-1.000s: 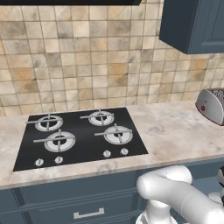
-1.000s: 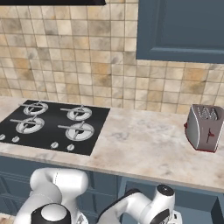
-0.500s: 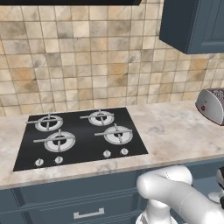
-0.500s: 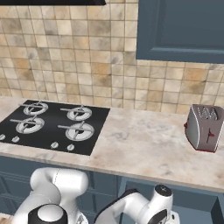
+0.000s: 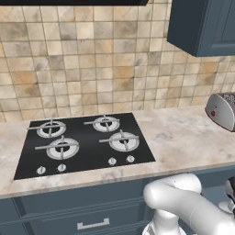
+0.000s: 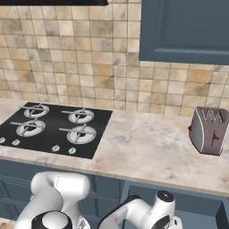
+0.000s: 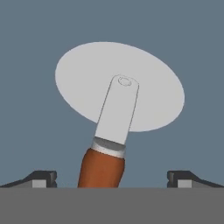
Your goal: Take the pizza cutter from the drawer on the right and place it on the dining counter for cutting.
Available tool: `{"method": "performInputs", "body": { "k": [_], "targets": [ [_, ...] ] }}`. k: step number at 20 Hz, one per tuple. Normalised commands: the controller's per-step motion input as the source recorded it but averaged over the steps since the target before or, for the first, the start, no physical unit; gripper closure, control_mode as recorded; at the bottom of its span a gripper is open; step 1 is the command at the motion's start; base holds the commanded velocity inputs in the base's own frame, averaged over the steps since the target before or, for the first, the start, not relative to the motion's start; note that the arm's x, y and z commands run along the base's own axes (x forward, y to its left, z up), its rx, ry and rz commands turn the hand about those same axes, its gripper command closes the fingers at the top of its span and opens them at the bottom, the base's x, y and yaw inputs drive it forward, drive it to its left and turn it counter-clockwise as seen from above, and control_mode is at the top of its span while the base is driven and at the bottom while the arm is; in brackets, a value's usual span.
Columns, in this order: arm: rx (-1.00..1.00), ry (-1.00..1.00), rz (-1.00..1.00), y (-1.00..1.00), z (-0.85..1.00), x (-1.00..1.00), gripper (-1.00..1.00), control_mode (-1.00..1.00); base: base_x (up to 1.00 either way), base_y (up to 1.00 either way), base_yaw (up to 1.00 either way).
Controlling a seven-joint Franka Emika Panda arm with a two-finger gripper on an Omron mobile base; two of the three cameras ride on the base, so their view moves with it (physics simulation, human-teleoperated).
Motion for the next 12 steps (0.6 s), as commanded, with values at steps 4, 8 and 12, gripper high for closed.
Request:
{"method": "performInputs", "body": {
  "k": [4, 8, 12],
  "targets": [
    [0.00, 0.00, 0.00, 0.00, -0.32, 0.00, -1.00, -1.00, 0.00, 0.00, 0.00],
    [0.00, 0.00, 0.00, 0.00, -0.29, 0.00, -1.00, -1.00, 0.00, 0.00, 0.00],
    [0.00, 0.00, 0.00, 0.00, -0.15, -0.01, -1.00, -1.00, 0.00, 0.00, 0.00]
  ]
}}
